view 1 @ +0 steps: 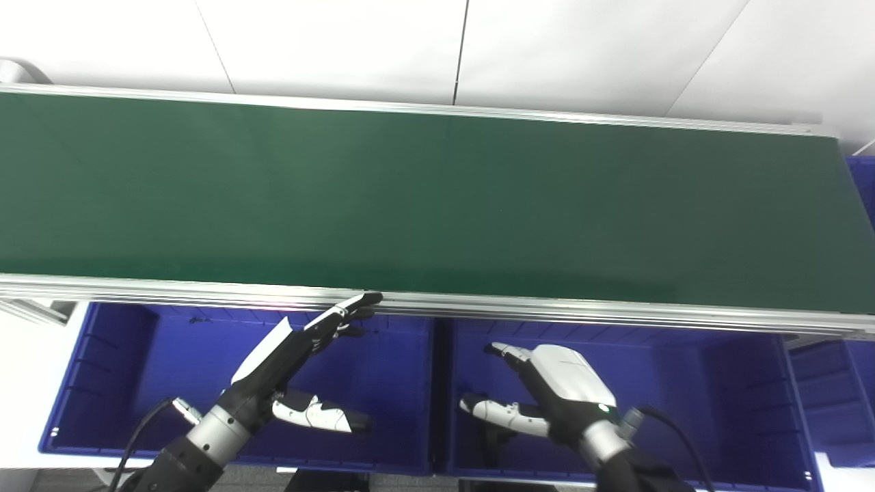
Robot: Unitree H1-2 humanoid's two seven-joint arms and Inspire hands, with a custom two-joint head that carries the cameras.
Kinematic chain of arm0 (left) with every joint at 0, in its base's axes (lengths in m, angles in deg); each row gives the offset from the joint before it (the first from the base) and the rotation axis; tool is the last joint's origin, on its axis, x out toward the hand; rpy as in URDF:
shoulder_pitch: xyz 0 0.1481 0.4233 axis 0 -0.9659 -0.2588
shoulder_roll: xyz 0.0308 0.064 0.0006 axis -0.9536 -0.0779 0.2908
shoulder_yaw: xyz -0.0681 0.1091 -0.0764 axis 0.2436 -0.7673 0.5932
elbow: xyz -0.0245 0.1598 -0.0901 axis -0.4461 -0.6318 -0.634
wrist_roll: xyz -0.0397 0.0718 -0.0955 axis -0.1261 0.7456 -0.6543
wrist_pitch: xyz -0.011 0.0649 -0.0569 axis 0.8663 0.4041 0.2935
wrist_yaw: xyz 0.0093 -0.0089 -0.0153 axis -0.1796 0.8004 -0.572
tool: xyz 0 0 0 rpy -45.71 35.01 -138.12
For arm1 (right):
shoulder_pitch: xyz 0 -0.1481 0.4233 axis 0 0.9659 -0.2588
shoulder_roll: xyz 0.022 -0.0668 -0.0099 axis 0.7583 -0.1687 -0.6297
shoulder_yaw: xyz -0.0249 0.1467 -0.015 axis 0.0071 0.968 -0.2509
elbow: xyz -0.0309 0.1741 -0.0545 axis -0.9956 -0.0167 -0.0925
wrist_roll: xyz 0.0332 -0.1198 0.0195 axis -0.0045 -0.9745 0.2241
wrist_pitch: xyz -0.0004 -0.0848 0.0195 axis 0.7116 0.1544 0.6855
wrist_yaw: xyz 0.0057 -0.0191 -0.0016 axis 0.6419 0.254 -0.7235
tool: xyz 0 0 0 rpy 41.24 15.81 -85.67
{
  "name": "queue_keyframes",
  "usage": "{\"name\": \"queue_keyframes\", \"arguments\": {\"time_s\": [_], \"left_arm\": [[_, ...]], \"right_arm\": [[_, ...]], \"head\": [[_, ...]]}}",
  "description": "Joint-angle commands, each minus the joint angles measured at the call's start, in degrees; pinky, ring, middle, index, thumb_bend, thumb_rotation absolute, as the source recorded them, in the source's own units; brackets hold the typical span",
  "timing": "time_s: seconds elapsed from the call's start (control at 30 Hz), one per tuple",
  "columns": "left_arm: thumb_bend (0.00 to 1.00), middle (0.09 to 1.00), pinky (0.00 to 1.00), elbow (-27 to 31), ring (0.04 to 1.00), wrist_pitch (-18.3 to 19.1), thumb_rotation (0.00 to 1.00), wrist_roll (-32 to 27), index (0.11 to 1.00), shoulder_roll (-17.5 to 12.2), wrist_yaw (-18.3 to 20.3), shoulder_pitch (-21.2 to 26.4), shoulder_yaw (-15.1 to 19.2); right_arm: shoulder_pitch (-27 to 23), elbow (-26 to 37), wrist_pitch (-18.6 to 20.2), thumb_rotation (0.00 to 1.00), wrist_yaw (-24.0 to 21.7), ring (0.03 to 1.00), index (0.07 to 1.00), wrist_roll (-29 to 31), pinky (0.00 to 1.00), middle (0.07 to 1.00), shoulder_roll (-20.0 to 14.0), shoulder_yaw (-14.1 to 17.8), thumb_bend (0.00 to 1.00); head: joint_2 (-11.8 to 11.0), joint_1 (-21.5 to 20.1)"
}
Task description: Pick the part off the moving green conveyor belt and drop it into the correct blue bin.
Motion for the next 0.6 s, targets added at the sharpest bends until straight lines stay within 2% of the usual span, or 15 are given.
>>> {"name": "queue_keyframes", "arguments": {"time_s": [0.0,0.1,0.17,0.23,0.47,0.57], "left_arm": [[0.81,0.949,0.85,1.3,0.915,-2.3,0.39,0.7,0.912,0.3,-0.8,-0.4,0.1],[0.81,0.948,0.86,0.8,0.921,-2.3,0.39,0.6,0.914,0.6,-0.7,-0.1,-0.1],[0.80,0.948,0.86,0.6,0.921,-2.0,0.39,0.7,0.913,0.9,-0.8,-0.2,-0.2],[0.80,0.948,0.86,-0.4,0.915,-2.8,0.39,0.6,0.910,1.3,-1.0,-0.1,-0.1],[0.78,0.947,0.80,-3.9,0.884,-5.2,0.36,-2.5,0.913,2.4,-0.4,-0.1,0.1],[0.79,0.943,0.79,-5.0,0.875,-6.4,0.37,-2.1,0.911,2.9,-0.9,-0.4,0.1]], "right_arm": [[2.5,0.5,-11.0,0.68,6.2,0.806,0.854,14.8,0.71,0.838,-0.6,3.4,0.73],[4.3,-0.4,-16.0,0.66,7.3,0.778,0.863,24.7,0.68,0.827,-0.7,5.7,0.79],[5.2,-3.0,-22.4,0.65,9.2,0.745,0.853,31.2,0.65,0.803,0.5,6.7,0.81],[5.6,-5.5,-27.5,0.65,11.1,0.717,0.843,34.5,0.63,0.776,1.7,7.1,0.81],[5.5,-11.4,-34.8,0.61,14.7,0.702,0.832,36.3,0.60,0.764,3.2,8.0,0.78],[5.2,-13.6,-37.0,0.61,15.4,0.696,0.836,36.1,0.59,0.763,2.9,8.5,0.78]], "head": [[-0.2,0.6],[-0.7,1.2],[-1.5,1.8],[-2.5,2.0],[-4.4,3.0],[-7.0,4.0]]}}
